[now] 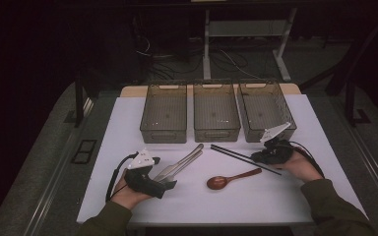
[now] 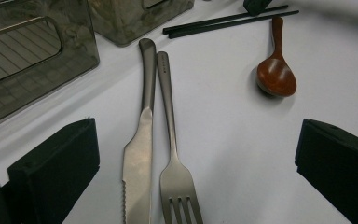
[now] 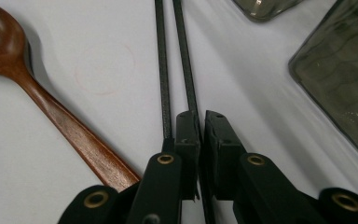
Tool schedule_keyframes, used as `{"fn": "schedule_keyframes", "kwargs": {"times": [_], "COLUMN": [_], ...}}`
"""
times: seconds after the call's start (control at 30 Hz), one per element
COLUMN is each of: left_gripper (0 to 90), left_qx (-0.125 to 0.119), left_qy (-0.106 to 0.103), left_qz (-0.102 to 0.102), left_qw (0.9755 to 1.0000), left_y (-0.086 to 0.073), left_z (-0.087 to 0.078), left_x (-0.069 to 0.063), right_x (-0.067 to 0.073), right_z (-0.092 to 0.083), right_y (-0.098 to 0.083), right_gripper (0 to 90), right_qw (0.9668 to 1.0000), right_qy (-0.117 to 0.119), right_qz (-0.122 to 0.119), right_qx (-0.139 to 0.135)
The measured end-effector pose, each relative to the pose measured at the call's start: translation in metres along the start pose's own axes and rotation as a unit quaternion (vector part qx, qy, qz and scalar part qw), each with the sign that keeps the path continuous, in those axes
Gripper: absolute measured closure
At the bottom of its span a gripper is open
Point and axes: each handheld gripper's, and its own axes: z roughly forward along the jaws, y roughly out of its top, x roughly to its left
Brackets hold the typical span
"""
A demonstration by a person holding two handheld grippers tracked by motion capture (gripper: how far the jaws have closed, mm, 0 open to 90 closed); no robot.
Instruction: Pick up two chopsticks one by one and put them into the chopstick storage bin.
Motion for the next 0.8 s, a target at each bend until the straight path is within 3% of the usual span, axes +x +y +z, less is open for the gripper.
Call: {"fn": "schedule_keyframes", "kwargs": {"times": [0.43,0.8], "left_gripper": [0.0,0.0], "left_qx": [-0.003,-0.003], "left_qy": [0.000,0.003], "left_qz": [0.003,0.004], "left_qw": [1.0000,1.0000], "left_y": [0.000,0.000], "left_z": [-0.001,-0.002], "left_x": [0.000,0.000], "right_x": [-0.001,-0.001], "right_z": [0.000,-0.015], "right_y": [-0.003,-0.006], "right_gripper": [86.4,86.5], "right_qw": [0.9996,0.9993], "right_qy": [0.004,0.011], "right_qz": [-0.027,-0.023], "right_qx": [-0.009,-0.027]}}
